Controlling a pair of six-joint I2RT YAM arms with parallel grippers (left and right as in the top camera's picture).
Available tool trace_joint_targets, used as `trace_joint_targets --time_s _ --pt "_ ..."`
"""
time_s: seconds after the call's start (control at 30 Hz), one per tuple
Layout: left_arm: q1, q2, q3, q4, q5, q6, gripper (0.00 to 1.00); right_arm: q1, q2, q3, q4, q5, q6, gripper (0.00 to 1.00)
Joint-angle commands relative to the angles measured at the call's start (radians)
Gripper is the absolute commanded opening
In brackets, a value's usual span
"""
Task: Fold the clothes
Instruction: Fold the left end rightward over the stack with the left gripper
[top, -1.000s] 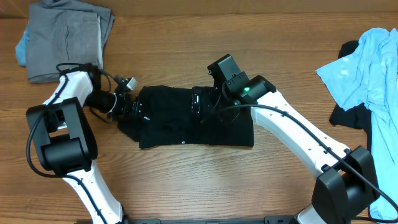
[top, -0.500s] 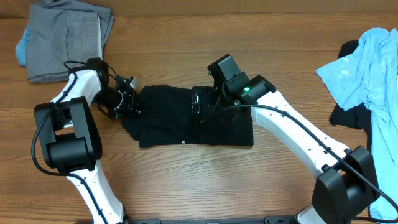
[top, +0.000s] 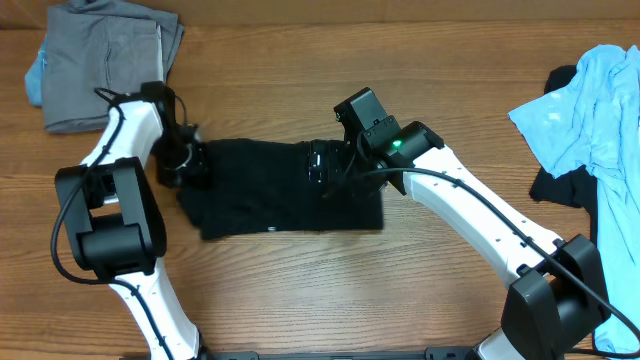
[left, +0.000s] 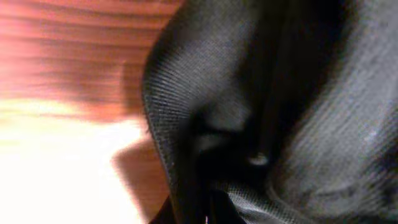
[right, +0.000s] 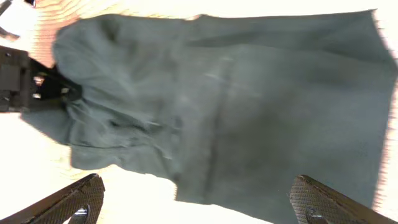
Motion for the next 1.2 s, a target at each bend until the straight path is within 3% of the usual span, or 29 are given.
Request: trace_joint_targets --time_s 0.0,0.23,0.43,0.8,1.17 --pt "0.029 0.036 0.135 -0.063 -0.243 -0.105 0.04 -0.004 0.014 0.009 0.013 0.012 -0.008 1.0" --pt "-0.016 0.036 0.381 -0.273 -0.24 -0.186 0.04 -0.021 0.049 0.009 0.045 0.083 0.004 1.0" --pt "-0.125 0.036 0.483 -0.401 -0.24 -0.271 0.04 -0.105 0.061 0.009 0.061 0.108 0.004 1.0" --pt "-0.356 0.034 0.49 -0.462 -0.089 -0.27 0.04 -0.325 0.11 0.009 0.019 0.108 0.003 1.0" --pt "-0.52 0.03 0.514 -0.481 -0.046 -0.27 0.04 -0.374 0.256 0.008 0.029 -0.021 -0.009 1.0"
